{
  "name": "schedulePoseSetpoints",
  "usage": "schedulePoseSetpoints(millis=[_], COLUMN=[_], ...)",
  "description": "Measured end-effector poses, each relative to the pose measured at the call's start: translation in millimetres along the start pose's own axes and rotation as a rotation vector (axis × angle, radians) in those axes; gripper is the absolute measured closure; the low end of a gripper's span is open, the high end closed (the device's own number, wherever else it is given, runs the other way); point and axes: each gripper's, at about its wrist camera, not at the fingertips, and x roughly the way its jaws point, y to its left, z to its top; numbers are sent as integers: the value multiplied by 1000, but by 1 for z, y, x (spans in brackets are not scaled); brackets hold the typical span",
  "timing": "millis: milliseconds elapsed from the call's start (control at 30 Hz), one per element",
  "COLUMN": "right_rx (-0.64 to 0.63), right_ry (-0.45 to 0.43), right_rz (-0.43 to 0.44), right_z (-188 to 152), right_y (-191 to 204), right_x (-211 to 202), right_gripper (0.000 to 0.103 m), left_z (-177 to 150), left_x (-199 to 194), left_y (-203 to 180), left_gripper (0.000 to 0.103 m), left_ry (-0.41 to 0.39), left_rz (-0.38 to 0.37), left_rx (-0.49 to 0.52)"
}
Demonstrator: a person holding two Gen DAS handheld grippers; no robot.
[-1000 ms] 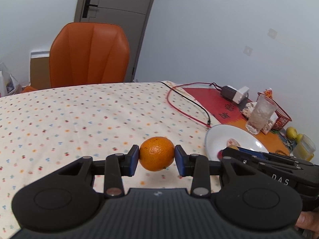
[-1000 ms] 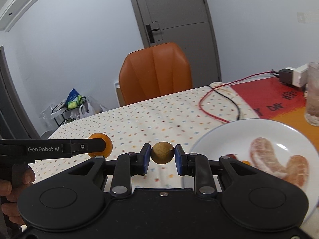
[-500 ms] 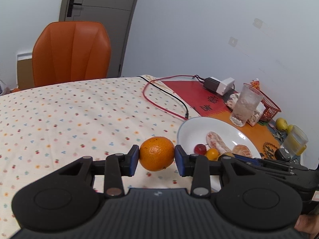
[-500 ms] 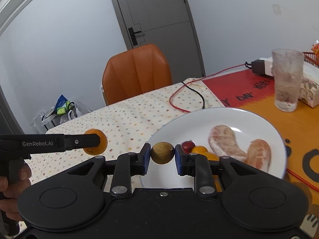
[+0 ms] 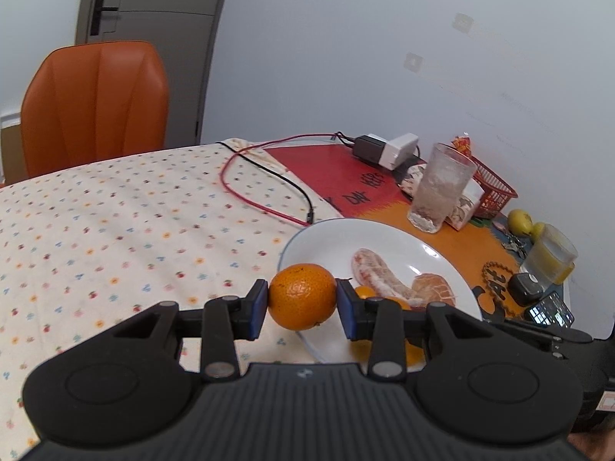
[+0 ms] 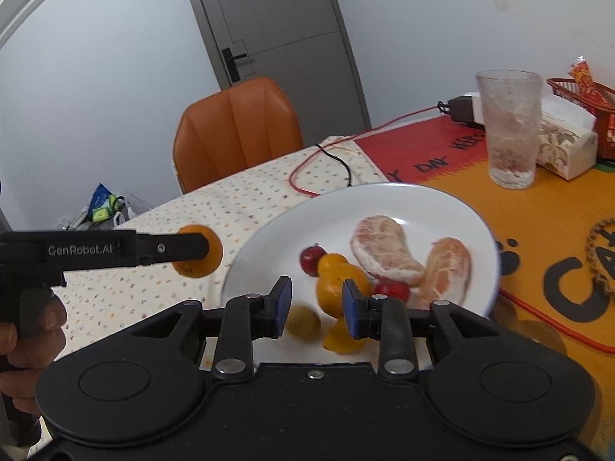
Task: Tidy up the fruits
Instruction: 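Carry the orange and longan over the white plate, then open the left tool over the plate while the right tool releases the longan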
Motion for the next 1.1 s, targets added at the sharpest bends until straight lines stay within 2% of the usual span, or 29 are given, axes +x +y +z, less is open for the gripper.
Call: schedulePoseSetpoints(millis=[100,433,500,667,767,967,1100], right_rx=[1,19,24,26,28,36,30], right_ry=[-4,-10,-12,-24,-27,-27,-30], right_rz=[-18,-32,-35,-41,-44,-43,-41], right_z=[-1,-3,-3,-3,-3,-5,-6], right_y=[-3,-18,-20,-21,-22,-21,-17], right_x=[-4,-11,-12,-16,-18,-20,-21], right_gripper=[67,66,62,52,51,51,47], left_z=[1,3,3,2,0,-6,-8], left_x=[5,15,16,11,5,-5,-13], left_y=[-5,-18,-18,-16,-13,-5,0], left_gripper=[66,66,65,62,61,52,50], left_ry=[4,20,26,21,19,22,23], left_rz=[-3,0,14,20,33,55,72], left_rx=[12,27,19,13,11,-9,-16])
